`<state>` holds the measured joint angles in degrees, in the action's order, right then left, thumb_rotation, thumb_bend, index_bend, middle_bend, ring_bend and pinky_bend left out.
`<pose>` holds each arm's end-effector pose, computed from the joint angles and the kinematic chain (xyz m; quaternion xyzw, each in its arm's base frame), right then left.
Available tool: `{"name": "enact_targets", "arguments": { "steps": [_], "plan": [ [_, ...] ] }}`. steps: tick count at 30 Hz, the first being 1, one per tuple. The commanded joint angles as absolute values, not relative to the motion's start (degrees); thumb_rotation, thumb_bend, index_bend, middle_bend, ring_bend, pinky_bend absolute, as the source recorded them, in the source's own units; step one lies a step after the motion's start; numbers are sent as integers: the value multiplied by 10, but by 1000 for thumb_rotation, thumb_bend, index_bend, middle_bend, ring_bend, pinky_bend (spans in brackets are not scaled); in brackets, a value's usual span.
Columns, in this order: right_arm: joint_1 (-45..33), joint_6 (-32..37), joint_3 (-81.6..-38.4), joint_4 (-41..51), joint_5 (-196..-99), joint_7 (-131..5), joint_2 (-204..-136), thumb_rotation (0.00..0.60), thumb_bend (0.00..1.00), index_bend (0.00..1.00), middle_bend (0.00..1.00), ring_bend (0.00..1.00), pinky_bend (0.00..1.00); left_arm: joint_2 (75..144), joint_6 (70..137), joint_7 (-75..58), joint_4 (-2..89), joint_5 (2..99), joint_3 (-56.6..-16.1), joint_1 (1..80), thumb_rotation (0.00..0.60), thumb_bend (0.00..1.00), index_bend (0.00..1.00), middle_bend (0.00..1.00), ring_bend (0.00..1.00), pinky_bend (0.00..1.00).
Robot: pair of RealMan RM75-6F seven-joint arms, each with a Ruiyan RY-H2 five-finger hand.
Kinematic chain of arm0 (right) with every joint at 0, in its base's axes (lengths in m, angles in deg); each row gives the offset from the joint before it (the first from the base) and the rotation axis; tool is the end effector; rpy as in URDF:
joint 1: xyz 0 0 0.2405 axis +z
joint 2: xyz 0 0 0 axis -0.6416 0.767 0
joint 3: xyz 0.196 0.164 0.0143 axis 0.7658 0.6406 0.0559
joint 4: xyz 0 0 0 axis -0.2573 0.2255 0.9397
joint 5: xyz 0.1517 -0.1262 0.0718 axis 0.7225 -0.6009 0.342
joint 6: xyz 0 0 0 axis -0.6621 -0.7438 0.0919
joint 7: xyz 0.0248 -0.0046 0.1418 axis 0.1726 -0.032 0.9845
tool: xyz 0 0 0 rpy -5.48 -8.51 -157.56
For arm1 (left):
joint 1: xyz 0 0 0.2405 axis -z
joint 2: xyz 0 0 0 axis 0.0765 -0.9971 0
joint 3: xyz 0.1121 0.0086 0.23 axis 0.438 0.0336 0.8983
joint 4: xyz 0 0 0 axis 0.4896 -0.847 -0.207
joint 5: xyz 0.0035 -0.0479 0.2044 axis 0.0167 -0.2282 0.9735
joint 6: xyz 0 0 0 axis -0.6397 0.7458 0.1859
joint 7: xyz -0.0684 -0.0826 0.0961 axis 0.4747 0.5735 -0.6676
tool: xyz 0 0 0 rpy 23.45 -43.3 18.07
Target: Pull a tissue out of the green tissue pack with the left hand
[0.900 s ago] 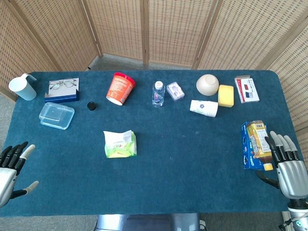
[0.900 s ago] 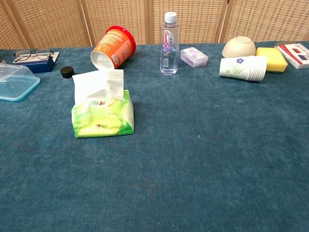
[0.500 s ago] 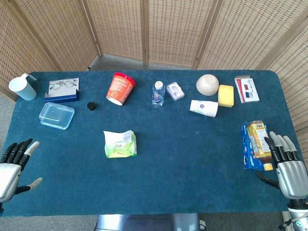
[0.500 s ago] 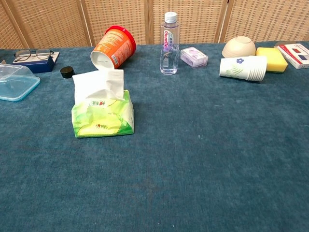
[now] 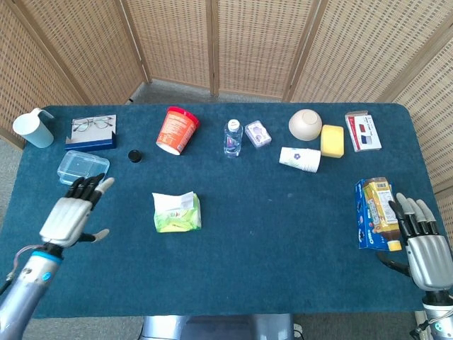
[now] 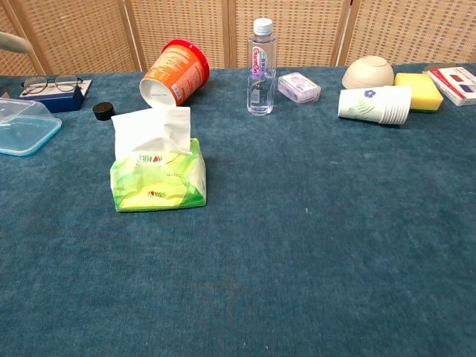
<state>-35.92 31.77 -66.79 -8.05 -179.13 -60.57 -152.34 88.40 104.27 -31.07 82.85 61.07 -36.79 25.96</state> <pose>-0.3008 -0.1767 0.1699 0.6041 -0.3178 0.4533 0.5732 -0.2053 0.2559 0.1129 -0.6965 -0.3895 -0.3438 0.4949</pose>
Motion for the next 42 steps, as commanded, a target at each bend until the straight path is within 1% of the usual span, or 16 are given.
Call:
{"name": "enact_targets", "arguments": {
  "steps": [1,6,8,11,13,15,18,19,23,26,28,29,31,34,37,42],
  "plan": [
    [-360,319,-667,-81,-1790,-604,-1523,600,0,0,0,0,0,966,996,-443,831,487,-404,354,600,0,0,0,0,0],
    [-359,315,-666,-80,-1785,-600,-1522,600,0,0,0,0,0,1012,1001,-524,817,419,-401,403,600,0,0,0,0,9],
    [-358,312,-666,-79,-1784,-598,-1522,600,0,0,0,0,0,1035,1005,-542,805,395,-403,422,600,0,0,0,0,53],
    [-358,312,-667,-78,-1785,-596,-1522,600,0,0,0,0,0,1061,1011,-556,784,380,-404,444,600,0,3,0,0,145],
    [-358,312,-666,-78,-1784,-594,-1522,600,0,0,0,0,0,1075,1015,-559,772,378,-406,455,600,0,32,17,7,214],
    [-358,311,-665,-77,-1782,-591,-1521,600,0,0,0,0,0,1089,1024,-560,758,377,-408,464,600,0,100,85,48,322],
    [-357,308,-664,-76,-1777,-586,-1520,600,0,0,0,0,0,1102,1036,-573,742,369,-408,477,600,0,140,148,146,445],
    [-357,308,-664,-76,-1777,-584,-1520,600,0,0,0,0,0,1105,1038,-584,737,361,-405,482,600,0,148,158,175,471],
    [-357,307,-665,-76,-1779,-583,-1519,600,0,0,0,0,0,1115,1041,-602,727,338,-402,499,600,0,196,209,228,514],
    [-357,307,-665,-76,-1777,-581,-1519,600,0,0,0,0,0,1122,1047,-609,719,330,-398,506,600,20,283,300,307,558],
    [-357,308,-664,-76,-1775,-577,-1518,600,0,0,0,0,0,1125,1053,-617,715,324,-392,510,600,58,356,380,375,600],
    [-357,308,-664,-76,-1775,-576,-1517,600,0,0,0,0,0,1127,1055,-619,714,324,-391,511,600,92,409,438,423,633],
    [-357,308,-664,-75,-1775,-575,-1517,600,0,0,0,0,0,1130,1061,-620,709,325,-387,513,600,188,524,561,518,705],
    [-357,310,-665,-75,-1778,-574,-1517,600,0,0,0,0,0,1134,1069,-611,700,337,-382,512,600,304,644,685,619,780],
    [-357,309,-665,-75,-1779,-576,-1517,600,0,0,0,0,0,1136,1079,-598,695,358,-375,507,600,376,716,763,690,833],
    [-357,308,-666,-74,-1779,-578,-1518,600,0,0,0,0,0,1124,1081,-559,700,394,-367,496,600,396,746,795,721,852]
  ]
}}
